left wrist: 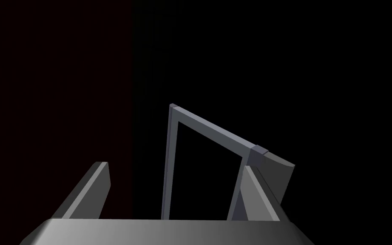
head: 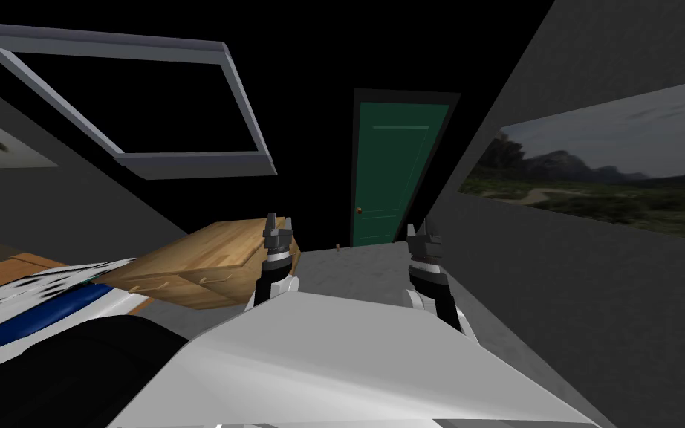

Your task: Pull the door open

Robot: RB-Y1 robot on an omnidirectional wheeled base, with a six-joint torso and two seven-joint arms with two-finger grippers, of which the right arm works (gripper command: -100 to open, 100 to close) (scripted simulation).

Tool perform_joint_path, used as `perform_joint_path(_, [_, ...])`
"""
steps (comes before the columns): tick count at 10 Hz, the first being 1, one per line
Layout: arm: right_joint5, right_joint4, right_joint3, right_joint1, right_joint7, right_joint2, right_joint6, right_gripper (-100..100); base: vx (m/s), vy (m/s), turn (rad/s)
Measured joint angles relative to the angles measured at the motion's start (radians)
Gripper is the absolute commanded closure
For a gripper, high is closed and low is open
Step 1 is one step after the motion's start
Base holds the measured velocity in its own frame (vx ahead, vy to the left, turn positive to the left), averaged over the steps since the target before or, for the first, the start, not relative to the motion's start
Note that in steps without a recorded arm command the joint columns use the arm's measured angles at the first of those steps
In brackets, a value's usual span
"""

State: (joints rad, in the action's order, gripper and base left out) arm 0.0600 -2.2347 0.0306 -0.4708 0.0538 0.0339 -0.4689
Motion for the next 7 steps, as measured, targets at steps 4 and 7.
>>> perform_joint_path(4, [0.034,0.085,-0.022,0.028,-0.061,-0.023,-0.026,-100,0.139,0.004,0.005])
perform_joint_path(7, [0.059,0.143,-0.036,0.042,-0.106,-0.037,-0.048,-100,0.098,0.007,0.004])
